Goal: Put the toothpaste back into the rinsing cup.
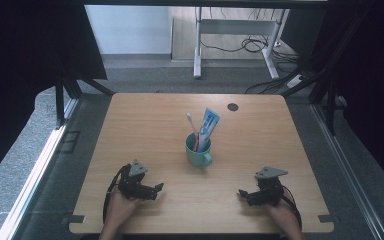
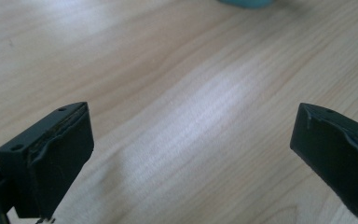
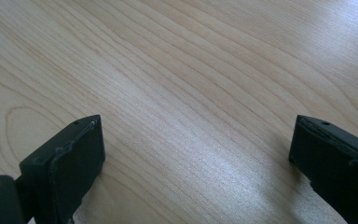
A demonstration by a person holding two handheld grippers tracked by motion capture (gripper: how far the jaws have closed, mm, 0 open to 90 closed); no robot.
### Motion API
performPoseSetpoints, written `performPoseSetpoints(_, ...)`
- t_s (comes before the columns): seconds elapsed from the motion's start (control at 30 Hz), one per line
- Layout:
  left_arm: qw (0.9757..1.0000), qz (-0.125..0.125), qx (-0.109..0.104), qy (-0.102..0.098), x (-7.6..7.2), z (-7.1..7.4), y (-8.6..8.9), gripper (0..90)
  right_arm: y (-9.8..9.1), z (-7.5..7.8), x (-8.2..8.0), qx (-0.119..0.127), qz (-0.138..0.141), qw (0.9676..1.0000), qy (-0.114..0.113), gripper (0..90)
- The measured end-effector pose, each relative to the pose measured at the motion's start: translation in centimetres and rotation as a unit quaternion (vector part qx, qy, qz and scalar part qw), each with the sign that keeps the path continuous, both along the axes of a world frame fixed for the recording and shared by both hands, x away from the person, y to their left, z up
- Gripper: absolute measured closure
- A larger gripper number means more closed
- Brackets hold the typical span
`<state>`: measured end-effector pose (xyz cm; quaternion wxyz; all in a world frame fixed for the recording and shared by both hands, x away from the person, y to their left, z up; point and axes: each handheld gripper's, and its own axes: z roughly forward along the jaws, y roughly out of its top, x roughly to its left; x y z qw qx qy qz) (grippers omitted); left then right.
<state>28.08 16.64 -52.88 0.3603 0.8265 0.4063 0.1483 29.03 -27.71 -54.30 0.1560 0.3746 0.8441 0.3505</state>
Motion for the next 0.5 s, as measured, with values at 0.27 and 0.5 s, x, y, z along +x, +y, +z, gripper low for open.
performPoseSetpoints(0.27,0.9995,-0.005,0.025,0.017,-0.6,-0.9,-0.4,0.0,0.0,0.0,0.0,0.0,-0.001,1.0,0.0,3.2)
performPoseSetpoints(0.5,0.9993,-0.007,0.029,0.022,-0.9,-1.7,-0.7,0.0,0.0,0.0,0.0,0.0,-0.001,1.0,0.0,3.2)
